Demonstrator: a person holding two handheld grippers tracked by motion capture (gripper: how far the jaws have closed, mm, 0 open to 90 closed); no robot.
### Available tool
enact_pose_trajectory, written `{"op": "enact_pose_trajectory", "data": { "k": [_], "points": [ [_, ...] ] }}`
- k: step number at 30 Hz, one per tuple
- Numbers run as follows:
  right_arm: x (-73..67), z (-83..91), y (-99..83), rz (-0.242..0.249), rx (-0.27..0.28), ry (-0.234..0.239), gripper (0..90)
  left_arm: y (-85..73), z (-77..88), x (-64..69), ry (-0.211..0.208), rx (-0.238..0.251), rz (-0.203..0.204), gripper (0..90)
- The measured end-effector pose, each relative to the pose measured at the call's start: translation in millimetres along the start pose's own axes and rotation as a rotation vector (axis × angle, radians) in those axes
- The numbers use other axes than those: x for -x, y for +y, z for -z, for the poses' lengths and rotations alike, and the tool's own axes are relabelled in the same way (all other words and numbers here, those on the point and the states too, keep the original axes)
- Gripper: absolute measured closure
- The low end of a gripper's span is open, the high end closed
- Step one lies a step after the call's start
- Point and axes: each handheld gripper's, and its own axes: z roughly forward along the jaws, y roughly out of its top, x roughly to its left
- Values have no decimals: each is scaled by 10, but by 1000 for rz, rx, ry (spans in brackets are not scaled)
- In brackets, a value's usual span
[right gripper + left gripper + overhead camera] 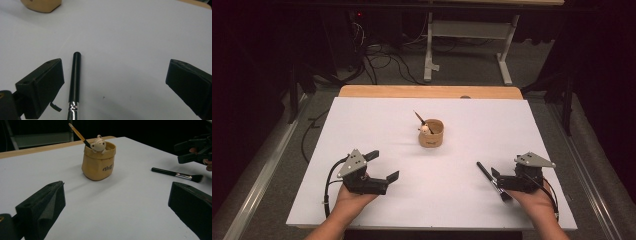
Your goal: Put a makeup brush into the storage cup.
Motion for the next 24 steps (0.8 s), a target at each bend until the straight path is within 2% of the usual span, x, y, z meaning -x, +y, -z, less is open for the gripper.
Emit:
{"op": "enact_pose_trajectory", "data": {
  "k": [7,18,24],
  "points": [
    [-43,-42,57,50,-108,31,30,-5,0,-7,-3,-3,3,15],
    [-79,-87,176,74,-224,56,38,-8,9,8,-2,-3,-2,15],
    [-108,-77,218,121,-288,64,46,-10,9,9,-3,-6,-6,16]
  ]
}}
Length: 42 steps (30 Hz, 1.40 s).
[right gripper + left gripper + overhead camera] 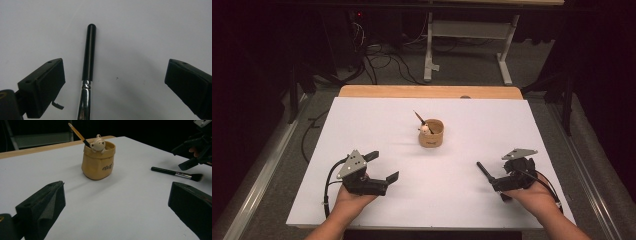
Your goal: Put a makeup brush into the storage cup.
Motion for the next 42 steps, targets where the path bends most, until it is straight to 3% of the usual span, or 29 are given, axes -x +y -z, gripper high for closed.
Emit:
{"op": "enact_pose_trajectory", "data": {
  "k": [11,27,31,42],
  "points": [
    [-56,-2,52,74,-132,1,80,-14,-17,7,-1,-8,-5,16],
    [-79,-70,114,102,-291,50,199,-16,-10,5,1,-7,-8,16],
    [-93,-78,132,104,-318,67,253,-20,-10,0,3,-7,-5,16],
    [-116,-67,209,97,-370,108,518,-18,-1,9,2,-2,-4,16]
  ]
}}
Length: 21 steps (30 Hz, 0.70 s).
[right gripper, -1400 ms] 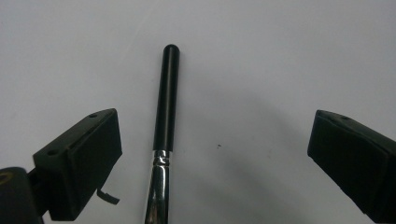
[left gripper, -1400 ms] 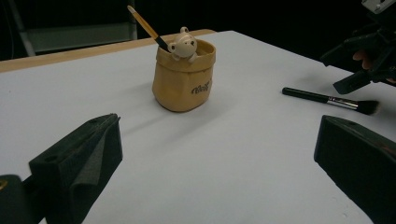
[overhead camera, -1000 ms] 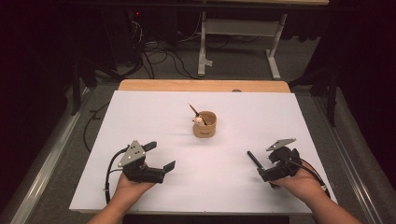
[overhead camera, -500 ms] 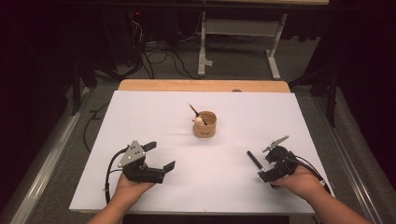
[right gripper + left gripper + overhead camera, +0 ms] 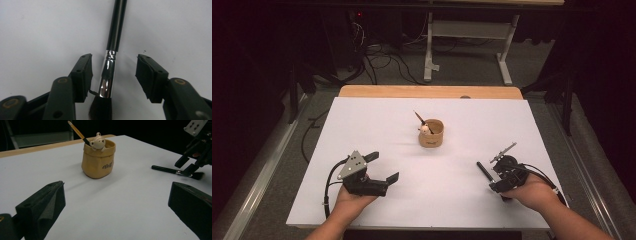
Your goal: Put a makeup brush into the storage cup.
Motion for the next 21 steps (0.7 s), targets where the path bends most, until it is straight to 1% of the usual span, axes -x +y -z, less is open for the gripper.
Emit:
{"op": "enact_pose_trajectory", "data": {
  "k": [1,2,3,5,7,10,13,14,16,21],
  "points": [
    [-1,-3,9,-5,-1,4,532,0,0,2,0,0,-1,16],
    [6,-4,17,1,-6,1,538,0,1,2,0,0,-1,16],
    [6,-7,25,-9,-9,6,549,1,2,2,0,0,-1,16],
    [12,-5,35,-13,-14,12,580,1,5,2,0,2,0,16],
    [5,-1,41,-12,-8,10,622,1,9,-1,-1,2,0,16],
    [14,-6,47,-1,-13,15,657,-1,6,0,0,0,0,16],
    [12,-26,54,-8,-25,25,677,0,6,3,-1,1,-1,16],
    [15,-36,54,-2,-27,25,685,1,7,4,0,2,-1,16],
    [9,-53,54,-5,-42,31,696,1,10,3,0,2,-1,16],
    [16,-66,61,-8,-48,25,730,2,14,-1,2,2,-2,16]
  ]
}}
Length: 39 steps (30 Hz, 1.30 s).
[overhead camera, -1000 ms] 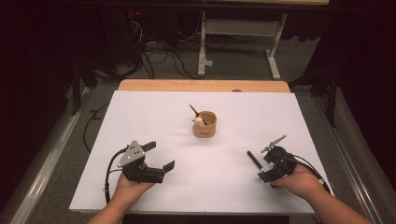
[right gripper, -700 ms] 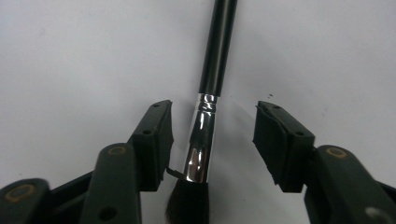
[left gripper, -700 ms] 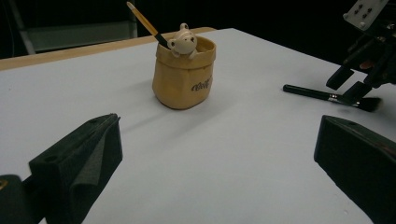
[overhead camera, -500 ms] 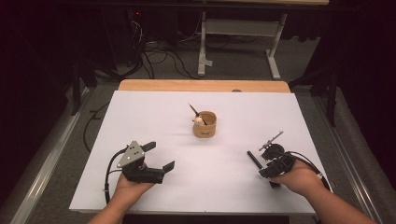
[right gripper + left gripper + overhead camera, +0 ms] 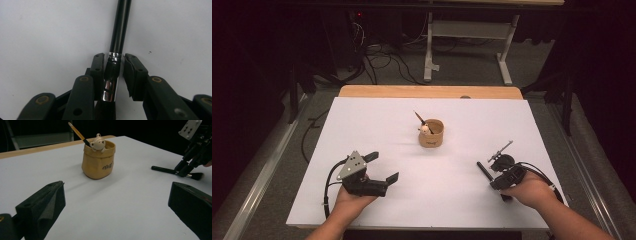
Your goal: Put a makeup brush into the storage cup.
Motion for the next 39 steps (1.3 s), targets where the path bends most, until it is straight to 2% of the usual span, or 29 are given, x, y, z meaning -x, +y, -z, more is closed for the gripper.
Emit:
{"op": "enact_pose_trajectory", "data": {
  "k": [4,8,12,19,23,29,32,39],
  "points": [
    [2,-12,9,6,-7,-9,740,1,1,5,0,2,0,16],
    [12,-21,27,-1,-21,1,746,2,4,4,2,4,1,16],
    [18,-24,32,-3,-21,-5,785,3,3,3,4,3,0,16],
    [12,-14,20,-8,-13,-5,793,3,5,13,9,5,-3,16],
    [3,-1,16,7,-5,-12,794,-3,-1,14,15,3,-4,16],
    [-6,83,61,8,17,3,794,-9,-12,18,29,-1,-13,16],
    [-8,132,84,17,23,2,794,4,3,13,41,1,-30,16],
    [-16,224,137,24,38,7,793,75,44,-41,68,29,-15,16]
  ]
}}
